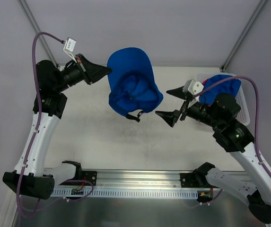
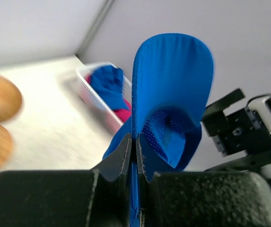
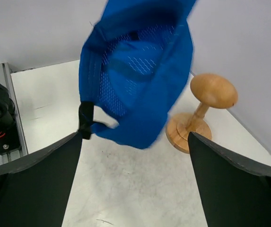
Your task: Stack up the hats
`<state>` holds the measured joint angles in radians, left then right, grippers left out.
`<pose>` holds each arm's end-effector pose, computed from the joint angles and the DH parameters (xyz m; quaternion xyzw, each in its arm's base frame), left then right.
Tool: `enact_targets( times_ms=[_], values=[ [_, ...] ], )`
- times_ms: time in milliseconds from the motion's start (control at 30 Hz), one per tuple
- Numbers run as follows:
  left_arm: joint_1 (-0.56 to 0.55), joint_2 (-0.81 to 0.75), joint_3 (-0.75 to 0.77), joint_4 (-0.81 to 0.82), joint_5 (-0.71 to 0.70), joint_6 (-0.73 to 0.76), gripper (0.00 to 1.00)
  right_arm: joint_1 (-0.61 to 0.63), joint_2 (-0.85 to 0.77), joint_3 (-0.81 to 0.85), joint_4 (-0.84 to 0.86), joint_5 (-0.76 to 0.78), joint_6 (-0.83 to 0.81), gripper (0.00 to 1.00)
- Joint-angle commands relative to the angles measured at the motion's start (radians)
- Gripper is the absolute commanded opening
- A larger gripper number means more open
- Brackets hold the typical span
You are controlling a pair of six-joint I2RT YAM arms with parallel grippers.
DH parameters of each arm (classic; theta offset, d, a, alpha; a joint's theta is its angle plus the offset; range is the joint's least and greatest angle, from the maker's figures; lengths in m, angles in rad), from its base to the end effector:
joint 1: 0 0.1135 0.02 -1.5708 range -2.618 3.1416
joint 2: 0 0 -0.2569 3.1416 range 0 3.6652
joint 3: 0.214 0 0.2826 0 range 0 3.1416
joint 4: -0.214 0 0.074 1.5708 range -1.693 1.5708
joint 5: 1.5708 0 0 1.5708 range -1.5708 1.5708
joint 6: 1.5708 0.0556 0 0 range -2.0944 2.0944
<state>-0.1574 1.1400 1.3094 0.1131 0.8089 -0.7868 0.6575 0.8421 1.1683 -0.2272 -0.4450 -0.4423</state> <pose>0.2729 -0.0841 0.4840 0.1283 0.6223 -0.5448 0.5472 0.1554 0.1503 0.4628 -0.4816 0.4727 0.2249 0.7029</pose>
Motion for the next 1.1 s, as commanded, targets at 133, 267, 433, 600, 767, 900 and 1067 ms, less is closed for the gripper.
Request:
enact_targets(
  times_ms=[133, 267, 433, 600, 767, 900, 1067],
  values=[
    [-0.037, -0.08, 0.099, -0.064, 0.015, 0.777, 0.0, -0.058, 0.015, 0.043, -0.043, 0.083, 0.013, 1.0],
    [-0.08, -0.089, 0.088, -0.043, -0.083, 0.992, 0.0, -0.104, 0.095, 0.148, -0.041, 0.031, 0.033, 1.0],
    [-0.131, -0.053, 0.08, 0.14, -0.235, 1.115, 0.0, -0.107, 0.184, 0.246, -0.037, 0.028, 0.016, 0.99],
    [-0.156, 0.036, 0.185, 0.184, -0.234, 1.164, 0.0, -0.114, 0.308, 0.378, 0.023, -0.024, 0.013, 0.99],
    [-0.157, 0.089, 0.235, 0.278, -0.168, 1.176, 0.0, -0.125, 0.443, 0.577, 0.052, -0.052, 0.025, 1.0],
    [-0.157, 0.127, 0.254, 0.35, -0.146, 1.17, 0.0, -0.157, 0.552, 0.686, 0.095, -0.032, 0.034, 0.99],
    [-0.159, 0.174, 0.245, 0.453, -0.094, 1.21, 0.0, -0.22, 0.705, 0.833, 0.123, -0.053, 0.089, 0.99]
  ],
)
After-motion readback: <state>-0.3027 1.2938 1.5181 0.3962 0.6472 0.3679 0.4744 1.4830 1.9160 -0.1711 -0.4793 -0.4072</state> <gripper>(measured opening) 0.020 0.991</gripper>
